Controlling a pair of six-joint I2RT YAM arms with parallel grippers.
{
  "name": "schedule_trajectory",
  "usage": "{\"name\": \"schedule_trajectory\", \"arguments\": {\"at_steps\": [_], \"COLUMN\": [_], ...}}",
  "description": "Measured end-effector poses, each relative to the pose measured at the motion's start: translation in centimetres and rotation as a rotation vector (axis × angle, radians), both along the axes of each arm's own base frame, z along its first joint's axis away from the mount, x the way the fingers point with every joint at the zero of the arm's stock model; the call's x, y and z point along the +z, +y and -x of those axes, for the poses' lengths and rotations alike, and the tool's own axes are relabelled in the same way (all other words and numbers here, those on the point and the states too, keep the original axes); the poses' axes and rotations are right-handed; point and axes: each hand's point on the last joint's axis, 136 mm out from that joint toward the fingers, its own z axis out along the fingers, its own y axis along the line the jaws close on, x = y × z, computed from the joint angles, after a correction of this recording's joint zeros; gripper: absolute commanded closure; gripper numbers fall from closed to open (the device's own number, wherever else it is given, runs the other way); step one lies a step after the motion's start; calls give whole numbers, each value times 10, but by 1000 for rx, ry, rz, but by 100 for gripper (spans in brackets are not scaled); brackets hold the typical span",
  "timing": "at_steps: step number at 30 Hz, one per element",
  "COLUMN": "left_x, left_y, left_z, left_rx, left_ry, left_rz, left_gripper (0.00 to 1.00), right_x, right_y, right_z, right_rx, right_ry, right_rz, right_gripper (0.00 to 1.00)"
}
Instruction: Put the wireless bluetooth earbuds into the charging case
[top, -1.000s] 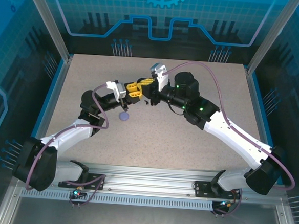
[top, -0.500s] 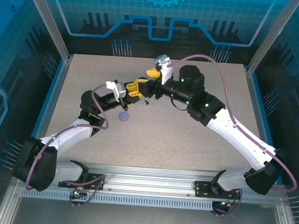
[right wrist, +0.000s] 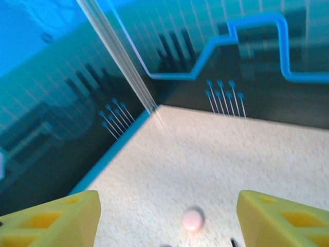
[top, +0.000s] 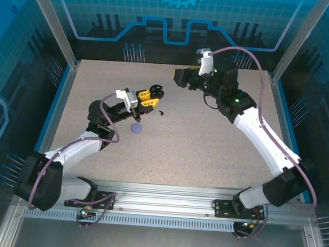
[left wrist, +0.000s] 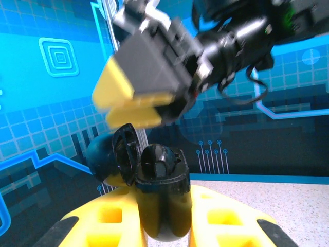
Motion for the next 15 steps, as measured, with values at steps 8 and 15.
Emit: {"name": "schedule_trajectory", "arguments": {"at_steps": [8, 15], "left_x": [2, 6], "left_y": [3, 7], "left_z": [4, 9], "left_rx": [14, 32], "left_ry": [-7, -19], "left_rz": [5, 12], "left_gripper": [100, 100], "right_x": [-149, -230], "right_y": [15, 23], "right_z": [-39, -63], "right_rx": [-40, -95], "right_ry": [328, 526], "right_rz": [175, 279], "right_gripper": [37, 38]}}
